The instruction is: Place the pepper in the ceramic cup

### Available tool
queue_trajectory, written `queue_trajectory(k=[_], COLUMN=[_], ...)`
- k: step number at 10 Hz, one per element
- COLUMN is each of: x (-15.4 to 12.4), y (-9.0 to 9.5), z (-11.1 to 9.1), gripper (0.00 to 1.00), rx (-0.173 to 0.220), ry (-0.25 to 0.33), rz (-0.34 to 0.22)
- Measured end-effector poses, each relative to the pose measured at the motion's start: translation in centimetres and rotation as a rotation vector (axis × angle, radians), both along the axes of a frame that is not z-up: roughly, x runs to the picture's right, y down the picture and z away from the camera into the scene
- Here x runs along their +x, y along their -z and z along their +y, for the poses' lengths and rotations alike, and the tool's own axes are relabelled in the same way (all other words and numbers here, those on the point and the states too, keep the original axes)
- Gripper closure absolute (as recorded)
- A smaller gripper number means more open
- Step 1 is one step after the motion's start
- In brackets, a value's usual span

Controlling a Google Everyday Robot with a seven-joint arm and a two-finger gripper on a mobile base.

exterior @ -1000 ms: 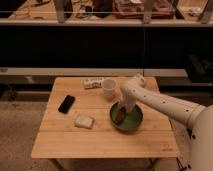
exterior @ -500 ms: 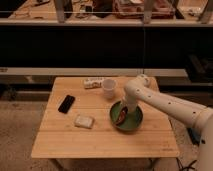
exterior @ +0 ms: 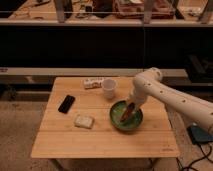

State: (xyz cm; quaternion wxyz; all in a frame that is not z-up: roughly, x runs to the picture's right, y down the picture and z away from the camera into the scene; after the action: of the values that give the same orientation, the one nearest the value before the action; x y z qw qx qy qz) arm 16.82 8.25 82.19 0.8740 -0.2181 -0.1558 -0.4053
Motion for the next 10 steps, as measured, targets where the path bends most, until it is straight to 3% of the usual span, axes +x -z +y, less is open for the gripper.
queue_trajectory(k=[4, 7, 10], x=[-0.6, -1.9, -2.9], y=[1.2, 1.9, 1.3], z=[-1.8, -5.5, -10.8], gripper=[0.59, 0.79, 0.79], rx=[-0.080, -0.083, -0.064], ry=[-0.128, -0.224, -0.359], rz=[0.035, 0.041, 0.044])
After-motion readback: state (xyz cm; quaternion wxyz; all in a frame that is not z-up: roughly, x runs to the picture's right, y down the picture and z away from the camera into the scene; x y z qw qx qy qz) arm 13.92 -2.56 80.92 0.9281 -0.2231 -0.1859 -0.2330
